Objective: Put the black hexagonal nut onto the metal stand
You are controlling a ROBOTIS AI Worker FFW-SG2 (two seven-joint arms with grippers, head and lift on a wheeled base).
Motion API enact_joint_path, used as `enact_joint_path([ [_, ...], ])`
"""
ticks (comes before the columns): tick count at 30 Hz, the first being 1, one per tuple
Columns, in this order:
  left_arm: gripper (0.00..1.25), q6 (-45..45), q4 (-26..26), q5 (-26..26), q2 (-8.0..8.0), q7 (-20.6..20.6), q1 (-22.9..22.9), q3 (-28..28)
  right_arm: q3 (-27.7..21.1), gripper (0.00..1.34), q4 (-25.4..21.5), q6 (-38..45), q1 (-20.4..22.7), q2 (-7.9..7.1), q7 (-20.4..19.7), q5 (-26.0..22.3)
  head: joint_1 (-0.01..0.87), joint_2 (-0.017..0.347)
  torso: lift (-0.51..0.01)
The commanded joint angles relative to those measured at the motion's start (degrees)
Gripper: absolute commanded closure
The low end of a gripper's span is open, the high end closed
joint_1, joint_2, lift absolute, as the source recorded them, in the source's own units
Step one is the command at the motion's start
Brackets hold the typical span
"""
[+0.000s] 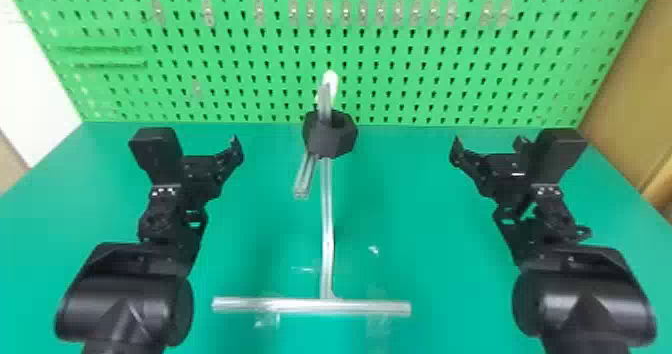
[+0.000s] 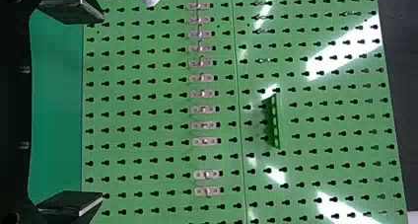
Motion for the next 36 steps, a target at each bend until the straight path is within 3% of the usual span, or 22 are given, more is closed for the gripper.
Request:
enact_joint_path([
  [1, 0.16, 0.0, 0.7, 0.3, -0.01, 0.0, 0.1, 0.1, -0.1, 0.05, 0.0, 0.1, 0.2, 0.05, -0.1, 0.1, 0.693, 0.081, -0.001],
  [36, 0.16, -0.6, 0.9, -0.6, -0.45, 0.0, -0.8, -1.8, 0.2, 0.07, -1.3, 1.5, 2.2, -0.88, -2.5, 0.9, 0.693, 0.081, -0.001],
])
